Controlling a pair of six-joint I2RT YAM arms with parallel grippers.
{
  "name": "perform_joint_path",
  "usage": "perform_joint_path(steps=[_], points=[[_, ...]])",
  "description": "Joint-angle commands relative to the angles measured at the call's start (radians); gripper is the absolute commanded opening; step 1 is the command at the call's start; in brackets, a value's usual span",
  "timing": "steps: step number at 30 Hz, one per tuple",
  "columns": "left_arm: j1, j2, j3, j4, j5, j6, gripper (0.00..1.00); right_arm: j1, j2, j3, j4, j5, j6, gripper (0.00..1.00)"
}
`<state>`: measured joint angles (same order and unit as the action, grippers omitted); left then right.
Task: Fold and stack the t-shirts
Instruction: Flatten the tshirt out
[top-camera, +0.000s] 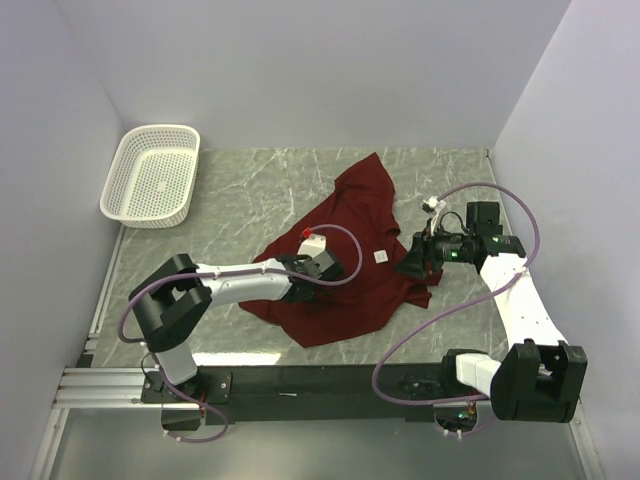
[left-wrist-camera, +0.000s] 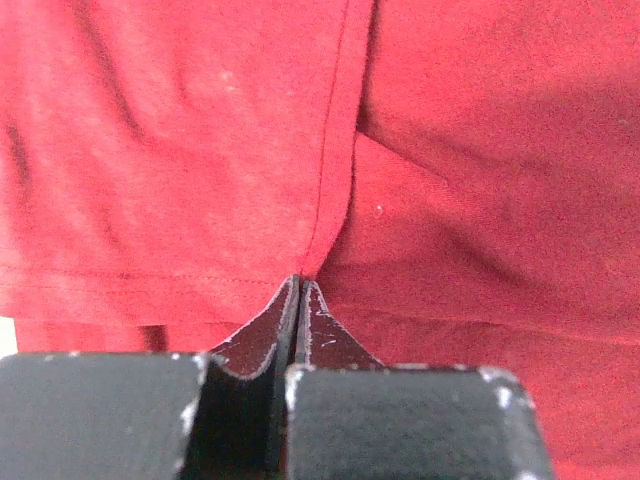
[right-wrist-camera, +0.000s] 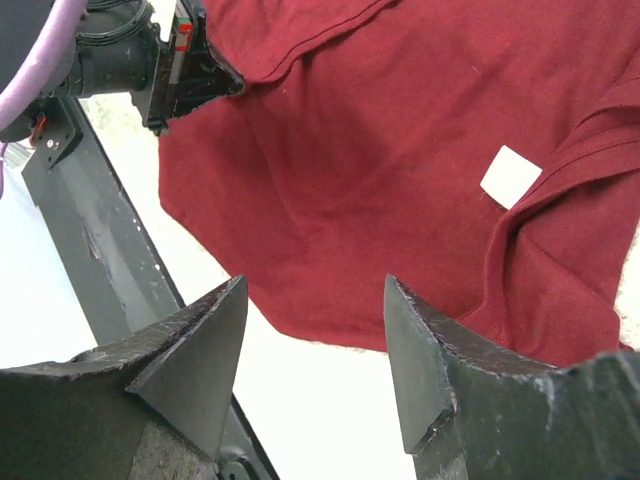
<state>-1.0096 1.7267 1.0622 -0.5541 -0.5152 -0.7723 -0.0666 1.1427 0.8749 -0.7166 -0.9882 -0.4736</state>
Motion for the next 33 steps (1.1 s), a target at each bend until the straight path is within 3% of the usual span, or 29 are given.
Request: perform_joint_path(steps=[1,7,14,20,24,29,33], points=[[-0.007,-0.047,0.039,-0.029,-0.062,0.011,0.01,-0.012,-0.012,0.018,-0.003,-0.036,-0.020,0.64],[0.054,-0.122,0.061,-0.018,-0.137,0.102,0.01,-0.018,-0.015,0.019,-0.007,-0.043,-0.023,0.63],[0.418,-0.115,0.159,0.115,-0.017,0.298,0.01,-0.025,-0.014,0.024,-0.021,-0.049,-0.033,0.63],[0.633,0.084,0.416,0.120,0.015,0.370,0.01,-0.035,-0.012,0.027,-0.032,-0.050,-0.042,0.63],[0.719,0.214,0.635,0.060,0.009,0.348,0.00,-0.038,-0.009,0.029,-0.041,-0.050,-0.049,0.63],[0.789,0.324,0.806,0.016,0.030,0.337,0.01,-0.038,-0.001,0.030,-0.043,-0.035,-0.053,0.63],[0.819,0.369,0.930,-0.035,0.063,0.332,0.13,-0.038,0.003,0.030,-0.043,-0.011,-0.050,0.63]])
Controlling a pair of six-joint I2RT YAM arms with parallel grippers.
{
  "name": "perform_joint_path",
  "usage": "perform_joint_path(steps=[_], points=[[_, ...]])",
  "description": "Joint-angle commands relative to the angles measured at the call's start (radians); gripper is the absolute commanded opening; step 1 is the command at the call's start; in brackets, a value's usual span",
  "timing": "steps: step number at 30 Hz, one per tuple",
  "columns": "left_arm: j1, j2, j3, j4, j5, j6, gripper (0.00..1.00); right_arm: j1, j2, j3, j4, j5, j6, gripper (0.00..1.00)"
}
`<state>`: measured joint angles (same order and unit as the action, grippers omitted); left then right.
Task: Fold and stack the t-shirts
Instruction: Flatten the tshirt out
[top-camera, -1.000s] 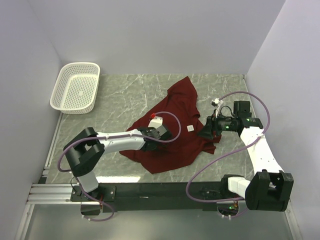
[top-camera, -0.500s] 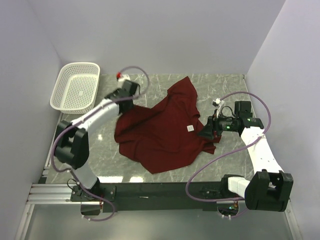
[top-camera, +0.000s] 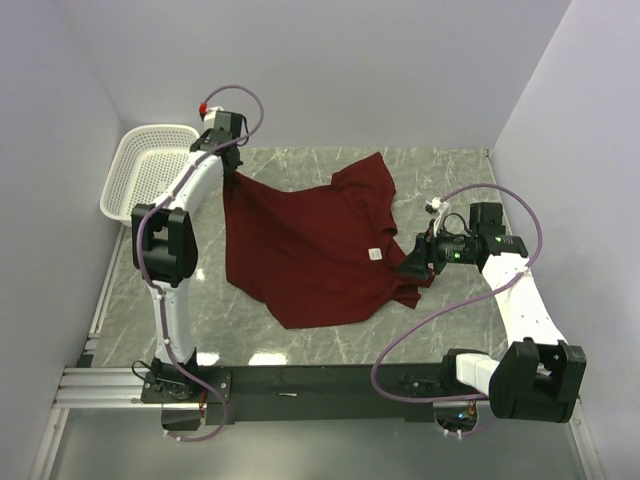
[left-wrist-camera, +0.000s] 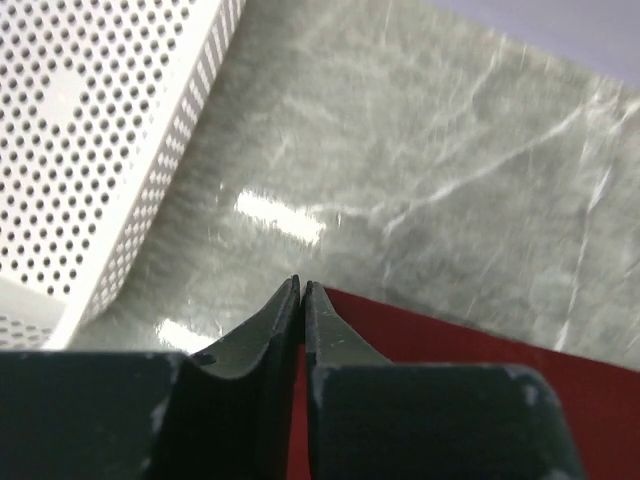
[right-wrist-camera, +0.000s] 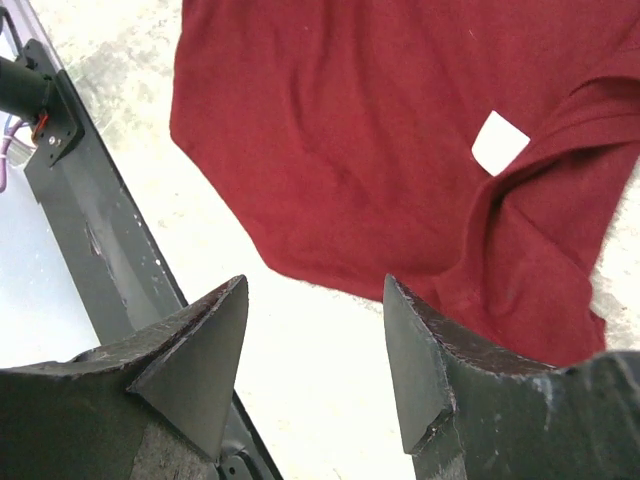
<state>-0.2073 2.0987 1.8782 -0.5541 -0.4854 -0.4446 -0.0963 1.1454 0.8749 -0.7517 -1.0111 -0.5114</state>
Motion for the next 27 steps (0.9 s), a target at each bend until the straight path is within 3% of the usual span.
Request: perform_joint_path(steps=[1,4,5,8,11,14,17,19,22,27], points=[[0.025,-0.002,0.125,-0.044,0.039,0.003,0.13,-0.008,-0.001,0.029,0.003,0.019,-0.004,0.63],[0.045,-0.022,0.116,-0.043,0.080,-0.002,0.22,-0.008,-0.007,0.019,0.031,0.066,0.019,0.63],[0.051,-0.052,0.089,-0.024,0.094,-0.003,0.37,-0.008,-0.012,0.013,0.041,0.084,0.028,0.63],[0.051,-0.136,0.038,0.017,0.171,0.014,0.58,-0.008,-0.018,0.001,0.077,0.152,0.051,0.63],[0.051,-0.259,-0.048,0.042,0.313,0.032,0.60,-0.008,-0.016,-0.007,0.097,0.227,0.054,0.63],[0.051,-0.465,-0.247,0.120,0.462,0.046,0.61,-0.008,-0.003,0.001,0.085,0.328,0.034,0.63],[0.051,-0.730,-0.573,0.221,0.548,0.073,0.63,-0.006,-0.006,0.012,-0.015,0.353,-0.112,0.63],[0.051,-0.928,-0.695,0.265,0.567,0.075,0.65,-0.005,-0.016,0.012,-0.137,0.344,-0.308,0.63],[0.051,-1.153,-0.908,0.289,0.599,0.067,0.75,-0.002,-0.041,0.004,-0.198,0.391,-0.470,0.63],[0.051,-1.338,-1.102,0.209,0.611,0.067,0.78,0.000,0.017,0.006,-0.074,0.486,-0.353,0.63]])
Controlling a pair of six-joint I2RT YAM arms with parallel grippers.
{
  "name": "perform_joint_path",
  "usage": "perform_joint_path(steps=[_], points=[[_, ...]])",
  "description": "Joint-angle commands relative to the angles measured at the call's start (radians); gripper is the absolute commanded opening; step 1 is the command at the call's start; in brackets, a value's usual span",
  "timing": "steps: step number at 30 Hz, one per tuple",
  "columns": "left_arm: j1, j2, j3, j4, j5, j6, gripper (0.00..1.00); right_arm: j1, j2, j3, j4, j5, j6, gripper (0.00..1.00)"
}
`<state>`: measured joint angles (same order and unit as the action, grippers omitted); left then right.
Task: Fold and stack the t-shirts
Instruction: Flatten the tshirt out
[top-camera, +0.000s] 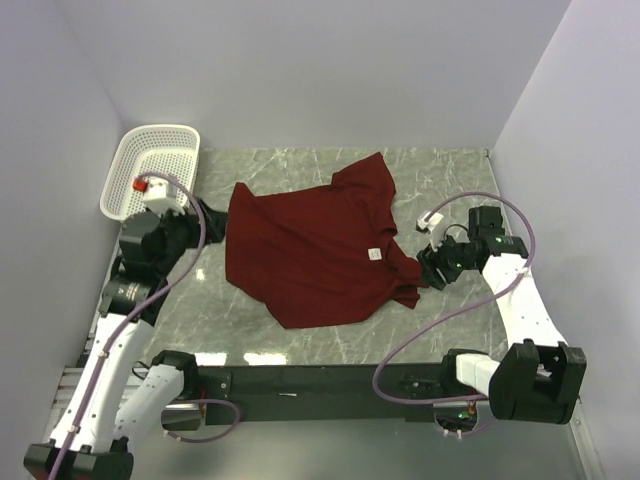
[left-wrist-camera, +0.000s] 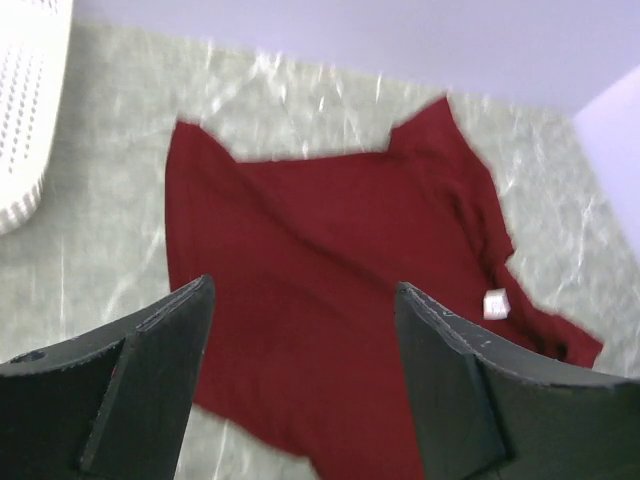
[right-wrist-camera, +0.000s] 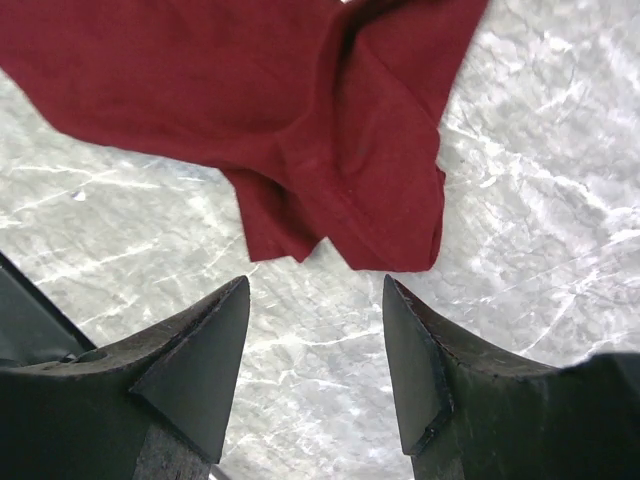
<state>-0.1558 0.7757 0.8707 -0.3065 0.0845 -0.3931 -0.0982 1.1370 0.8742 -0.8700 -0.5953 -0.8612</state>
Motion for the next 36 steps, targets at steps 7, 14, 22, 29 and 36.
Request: perform_joint_path(steps=[7,14,22,29,36], points=[[-0.001,-0.122,-0.177,-0.051,0.014,0.016,0.78,0.058,0.223,0.080,0.106,0.021,0.158,0.61],[-0.001,-0.131,-0.191,-0.039,0.006,0.019,0.78,0.066,0.331,0.144,0.095,0.026,0.191,0.61],[-0.001,-0.153,-0.194,-0.034,0.003,0.017,0.79,0.183,0.316,0.123,0.124,0.097,0.221,0.62],[-0.001,-0.154,-0.196,-0.034,0.006,0.014,0.79,0.189,0.366,0.123,0.155,0.156,0.249,0.58],[-0.001,-0.153,-0.197,-0.033,0.006,0.013,0.78,0.190,0.383,0.120,0.151,0.141,0.252,0.35]])
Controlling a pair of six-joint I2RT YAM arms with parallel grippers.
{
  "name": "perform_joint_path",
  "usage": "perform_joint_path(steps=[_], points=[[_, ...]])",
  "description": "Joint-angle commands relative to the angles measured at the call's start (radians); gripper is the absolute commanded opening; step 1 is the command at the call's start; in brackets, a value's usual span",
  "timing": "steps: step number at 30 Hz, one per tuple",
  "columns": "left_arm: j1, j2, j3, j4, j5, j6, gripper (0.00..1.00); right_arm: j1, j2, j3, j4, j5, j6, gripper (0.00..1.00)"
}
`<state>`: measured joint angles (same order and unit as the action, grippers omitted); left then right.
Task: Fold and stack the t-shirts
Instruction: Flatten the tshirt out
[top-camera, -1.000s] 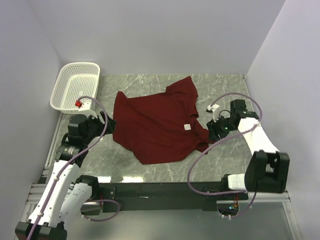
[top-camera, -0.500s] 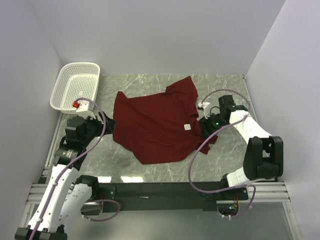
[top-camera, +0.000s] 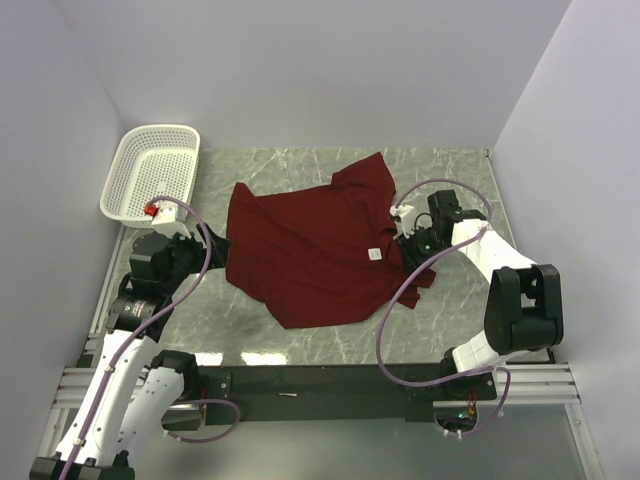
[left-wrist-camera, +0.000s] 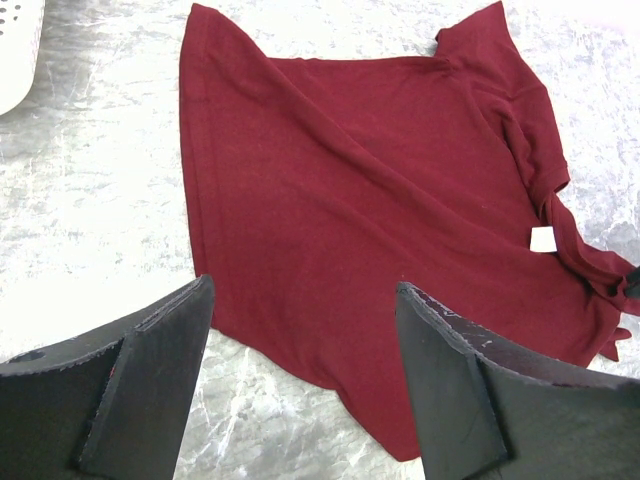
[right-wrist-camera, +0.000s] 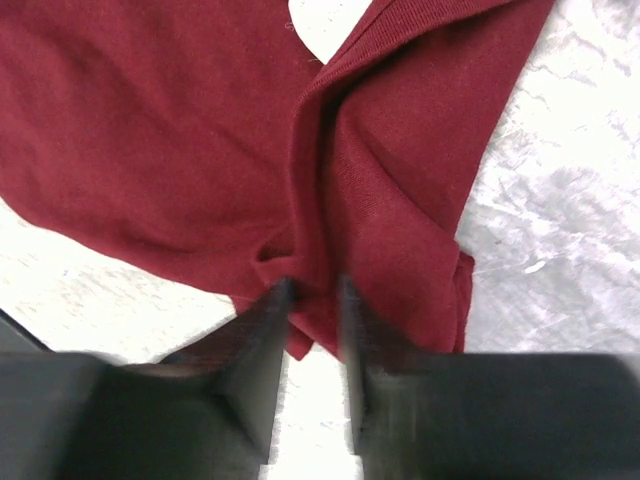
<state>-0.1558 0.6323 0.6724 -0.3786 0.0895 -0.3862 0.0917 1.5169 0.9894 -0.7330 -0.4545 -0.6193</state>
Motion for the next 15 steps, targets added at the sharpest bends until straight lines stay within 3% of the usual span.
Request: perform_joint_path(steps=[1,2,3,5,11,15], points=[[-0.001,-0.009,0.001,0.038,0.001,0.006,0.79,-0.001,0.005,0.009,0.011,-0.003,0.012,0.29],[-0.001,-0.009,0.001,0.038,0.001,0.004,0.78,-0.001,0.003,0.015,0.009,-0.006,0.022,0.22],[-0.001,-0.009,0.001,0.038,0.000,0.006,0.78,-0.004,0.000,0.017,0.012,-0.007,0.029,0.09],[-0.001,-0.009,0.001,0.038,-0.001,0.006,0.79,-0.027,-0.011,0.032,0.018,-0.015,0.055,0.00],[-0.001,-0.010,0.001,0.038,-0.002,0.006,0.79,-0.167,-0.047,0.080,0.105,0.069,0.212,0.00],[-0.001,-0.014,0.001,0.038,-0.004,0.006,0.79,-0.233,-0.043,0.040,0.262,0.331,0.378,0.00]])
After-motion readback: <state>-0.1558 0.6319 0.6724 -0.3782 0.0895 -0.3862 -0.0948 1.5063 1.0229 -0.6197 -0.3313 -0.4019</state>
